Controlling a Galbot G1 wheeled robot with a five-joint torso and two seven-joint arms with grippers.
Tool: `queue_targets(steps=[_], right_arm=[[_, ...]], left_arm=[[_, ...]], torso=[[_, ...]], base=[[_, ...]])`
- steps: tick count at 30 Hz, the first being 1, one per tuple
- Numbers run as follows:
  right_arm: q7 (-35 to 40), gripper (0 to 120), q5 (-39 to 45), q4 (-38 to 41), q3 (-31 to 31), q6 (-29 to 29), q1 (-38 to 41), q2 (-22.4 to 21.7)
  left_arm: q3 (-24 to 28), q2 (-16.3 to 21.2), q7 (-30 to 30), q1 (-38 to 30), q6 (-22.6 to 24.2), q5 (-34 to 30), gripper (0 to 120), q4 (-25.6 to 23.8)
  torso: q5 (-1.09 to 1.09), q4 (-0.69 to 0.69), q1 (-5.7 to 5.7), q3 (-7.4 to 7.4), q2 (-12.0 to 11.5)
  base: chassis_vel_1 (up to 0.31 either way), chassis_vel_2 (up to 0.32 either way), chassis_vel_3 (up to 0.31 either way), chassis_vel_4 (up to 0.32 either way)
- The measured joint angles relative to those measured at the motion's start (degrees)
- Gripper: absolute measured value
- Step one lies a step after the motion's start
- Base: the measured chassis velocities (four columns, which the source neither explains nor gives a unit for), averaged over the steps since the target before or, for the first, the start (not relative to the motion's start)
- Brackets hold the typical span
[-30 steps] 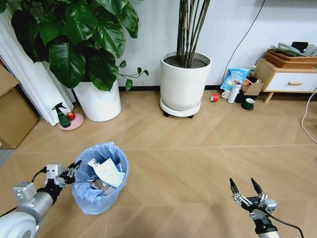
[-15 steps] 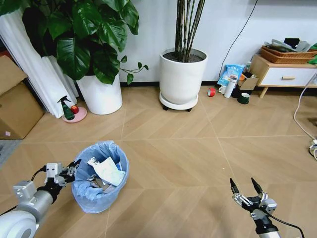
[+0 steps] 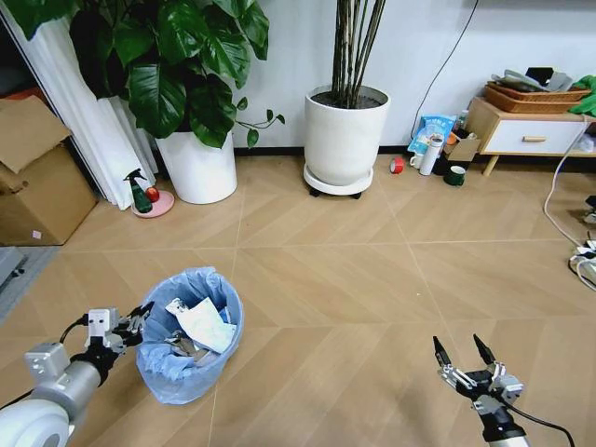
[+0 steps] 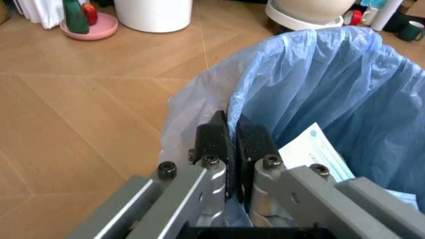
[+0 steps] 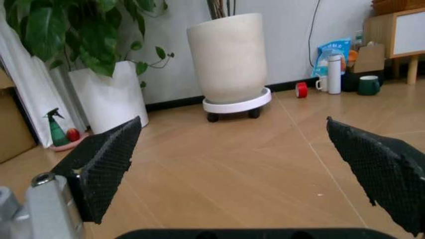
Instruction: Pick up the trash bin and place the garbage on the floor into it.
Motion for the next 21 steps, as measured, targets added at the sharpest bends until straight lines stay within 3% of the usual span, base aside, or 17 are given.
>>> queue_targets(steps=[21], right_arm=[[0.01, 100, -0.17, -0.82, -0.41, 0.06, 1.3, -0.09]], left_arm=[[0.7, 0.66, -0.41, -0.62, 0.36, -0.95, 0, 0.05]], torso=[[-0.02, 0.02, 0.0, 0.0, 0.0]], base=[[0.157, -0.081, -0.154, 0.083]])
